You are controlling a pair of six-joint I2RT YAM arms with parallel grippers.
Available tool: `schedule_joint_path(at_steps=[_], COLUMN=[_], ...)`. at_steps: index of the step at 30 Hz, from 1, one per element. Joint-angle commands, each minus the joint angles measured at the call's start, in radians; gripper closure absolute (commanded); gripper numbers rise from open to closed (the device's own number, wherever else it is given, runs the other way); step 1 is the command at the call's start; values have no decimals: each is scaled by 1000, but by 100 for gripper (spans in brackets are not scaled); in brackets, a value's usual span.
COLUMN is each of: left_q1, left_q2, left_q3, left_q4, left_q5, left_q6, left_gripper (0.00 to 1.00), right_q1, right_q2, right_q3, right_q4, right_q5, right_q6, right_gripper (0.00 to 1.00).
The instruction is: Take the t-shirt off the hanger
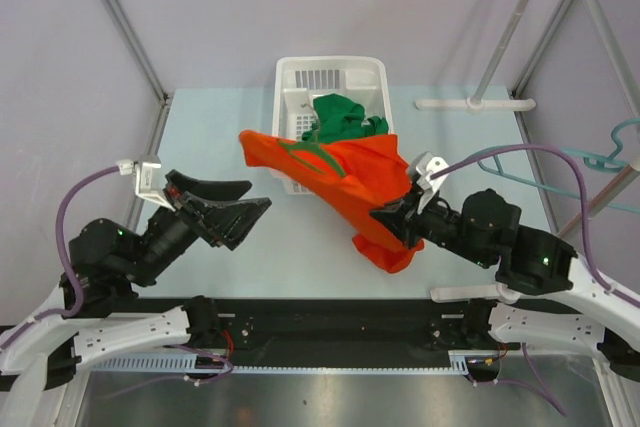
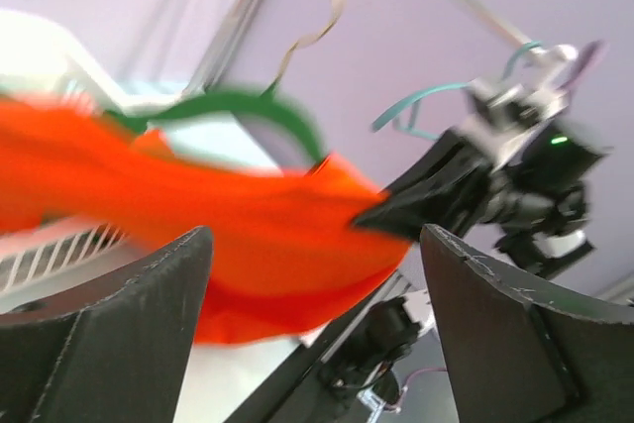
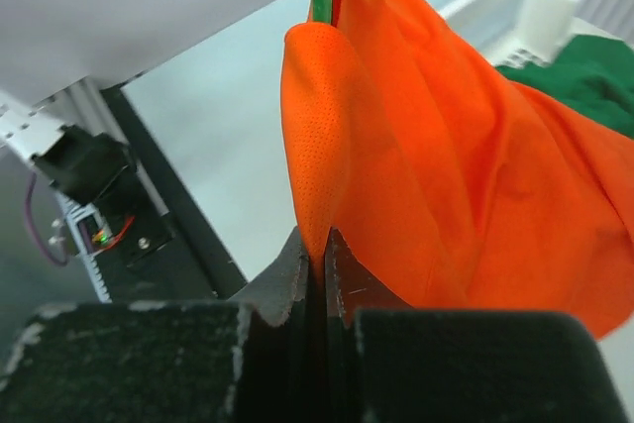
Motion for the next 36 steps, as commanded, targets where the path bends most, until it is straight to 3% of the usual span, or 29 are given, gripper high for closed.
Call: schedule_joint_path(at_steps=[1,5,9,11,12,16,23,27,32,36], left_q1=[-1,0,0,0,0,8,26,55,121,134], left_q2=[94,146,257,272,275,288,400,466,524,541], left_q3=[98,159,265,293,296,278,344,405,429,405], left_q4=[51,27,-225,-271,-290,-268,-213,-192,-190,-167], left_q5=[104,245,75,-41,-69,-97,-101,-146,-62,-25], left_q6=[68,306,399,390,382,340,280,264,235,224], left_gripper=[13,20,21,21,25,29,29,40,45,57], right_q1=[5,-42,-199,-292,-321,-441,-460,-460,-460,-452], right_q2=[67,115,123,109,106,97,86,75,60,45], right_q3=[2,15,15,5,4,1,-10,-7,-12,-16], right_q4=[158,155,166,174,174,154,135,134,144,147], right_q5=[-257,-357,-564,-673,-707,-866,-911,-921,-933,-927], right_q6=[-34,-25,24,53,60,72,66,61,74,72], right_gripper=[100,100,100,100,100,100,100,100,100,100])
